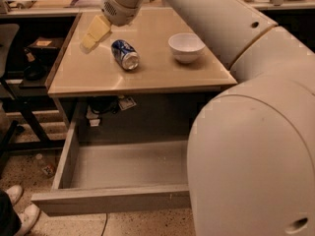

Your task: Place pepsi can into top drawer

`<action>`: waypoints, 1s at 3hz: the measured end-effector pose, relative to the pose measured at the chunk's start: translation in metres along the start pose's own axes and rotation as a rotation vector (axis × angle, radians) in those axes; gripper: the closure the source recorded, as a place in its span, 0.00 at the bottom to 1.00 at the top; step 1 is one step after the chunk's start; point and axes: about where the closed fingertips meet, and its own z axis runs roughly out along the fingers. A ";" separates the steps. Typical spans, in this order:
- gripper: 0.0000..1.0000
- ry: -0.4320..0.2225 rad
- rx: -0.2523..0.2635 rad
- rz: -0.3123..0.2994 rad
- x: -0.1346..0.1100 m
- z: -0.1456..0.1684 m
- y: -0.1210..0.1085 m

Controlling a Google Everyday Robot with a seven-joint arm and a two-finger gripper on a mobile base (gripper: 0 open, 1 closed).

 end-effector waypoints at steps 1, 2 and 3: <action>0.00 -0.003 0.001 0.000 -0.001 0.000 -0.001; 0.00 0.014 -0.001 0.024 -0.002 0.012 -0.010; 0.00 0.037 0.010 0.047 -0.003 0.026 -0.025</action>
Offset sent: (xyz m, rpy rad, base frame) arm 0.0321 -0.0008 -0.0125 -0.0091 0.0414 -0.0524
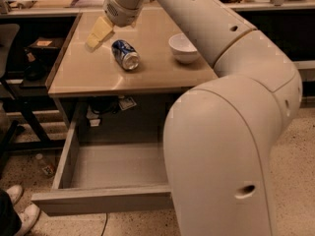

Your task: Place pepsi can into top drawer

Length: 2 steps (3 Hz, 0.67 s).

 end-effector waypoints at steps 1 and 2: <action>0.00 0.030 0.015 0.013 0.001 0.015 -0.013; 0.00 0.064 0.030 0.020 0.006 0.029 -0.022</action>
Offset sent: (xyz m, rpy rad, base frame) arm 0.0399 -0.0112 -0.0333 -0.0989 0.0322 -0.0570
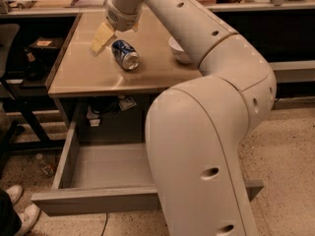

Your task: Place pepsi can into top drawer

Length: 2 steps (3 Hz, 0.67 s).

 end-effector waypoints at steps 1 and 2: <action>0.00 0.039 0.012 0.013 0.008 0.016 -0.009; 0.00 0.083 0.010 0.027 0.020 0.043 -0.020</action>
Offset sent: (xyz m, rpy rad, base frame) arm 0.0253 -0.0169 -0.0439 -0.0812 0.0489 -0.0493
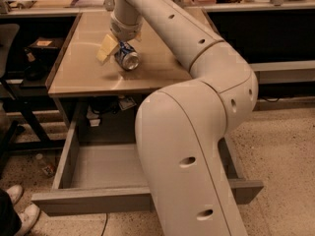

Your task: Place pepsi can into top drawer

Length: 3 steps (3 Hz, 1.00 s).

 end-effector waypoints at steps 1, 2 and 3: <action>0.00 -0.004 -0.006 -0.002 0.004 0.008 -0.005; 0.19 -0.004 -0.006 -0.002 0.004 0.008 -0.005; 0.42 -0.004 -0.006 -0.002 0.004 0.008 -0.005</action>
Offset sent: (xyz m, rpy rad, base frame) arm 0.0033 -0.0030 -0.0076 0.0053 0.0014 0.0036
